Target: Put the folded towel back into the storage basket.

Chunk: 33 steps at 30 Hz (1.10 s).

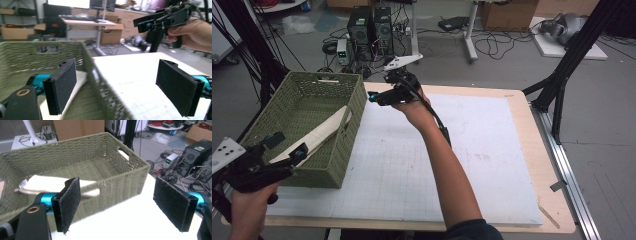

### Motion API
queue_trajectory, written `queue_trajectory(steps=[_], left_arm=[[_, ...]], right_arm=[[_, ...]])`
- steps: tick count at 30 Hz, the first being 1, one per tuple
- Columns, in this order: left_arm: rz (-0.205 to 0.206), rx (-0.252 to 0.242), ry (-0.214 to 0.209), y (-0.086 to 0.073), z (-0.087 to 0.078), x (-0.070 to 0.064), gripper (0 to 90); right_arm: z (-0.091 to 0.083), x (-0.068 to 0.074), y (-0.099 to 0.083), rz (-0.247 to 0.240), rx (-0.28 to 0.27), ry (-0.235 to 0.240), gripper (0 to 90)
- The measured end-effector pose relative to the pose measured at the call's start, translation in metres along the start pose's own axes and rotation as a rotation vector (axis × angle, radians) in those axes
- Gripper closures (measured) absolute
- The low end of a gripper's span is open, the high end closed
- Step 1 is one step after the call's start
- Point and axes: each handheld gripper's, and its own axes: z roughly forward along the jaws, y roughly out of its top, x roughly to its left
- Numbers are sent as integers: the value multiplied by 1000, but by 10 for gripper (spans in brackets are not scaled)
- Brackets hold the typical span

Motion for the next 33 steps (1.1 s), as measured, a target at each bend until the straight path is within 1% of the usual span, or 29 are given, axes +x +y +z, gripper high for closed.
queue_trajectory(steps=[2, 4, 8, 10, 11, 16, 18, 20, 22, 23, 25, 26, 28, 30, 33], left_arm=[[-1, 1, -28, -1, 7, -6, 170], [8, 12, -50, -3, 14, -12, 172], [11, 37, -92, -6, 28, -24, 183], [17, 45, -114, -7, 35, -30, 184], [18, 49, -125, -8, 39, -33, 184], [30, 65, -190, -13, 57, -52, 184], [34, 70, -219, -16, 64, -58, 184], [36, 75, -243, -20, 70, -64, 185], [44, 74, -250, -24, 75, -70, 185], [43, 70, -253, -26, 77, -72, 185], [36, 78, -279, -29, 82, -76, 185], [41, 80, -291, -30, 85, -78, 185], [64, 86, -300, -34, 91, -82, 182], [74, 63, -304, -41, 97, -85, 182], [68, 58, -317, -48, 104, -89, 182]], right_arm=[[-11, -2, -4, 1, 1, -5, 208], [-22, -4, -8, 8, -2, -10, 206], [-42, -9, -17, 19, -16, -19, 205], [-52, -11, -24, 22, -23, -33, 204], [-57, -12, -27, 30, -14, -40, 203], [-84, -15, -49, 49, -16, -59, 199], [-97, -16, -59, 54, -20, -71, 198], [-111, -17, -69, 68, -20, -91, 197], [-124, -19, -79, 86, -27, -110, 196], [-133, -19, -84, 94, -21, -124, 195], [-145, -18, -93, 101, -27, -138, 195], [-152, -18, -97, 98, -30, -150, 195], [-165, -15, -108, 99, -30, -173, 195], [-177, -13, -120, 107, -30, -193, 195], [-193, -12, -141, 141, -36, -220, 194]])
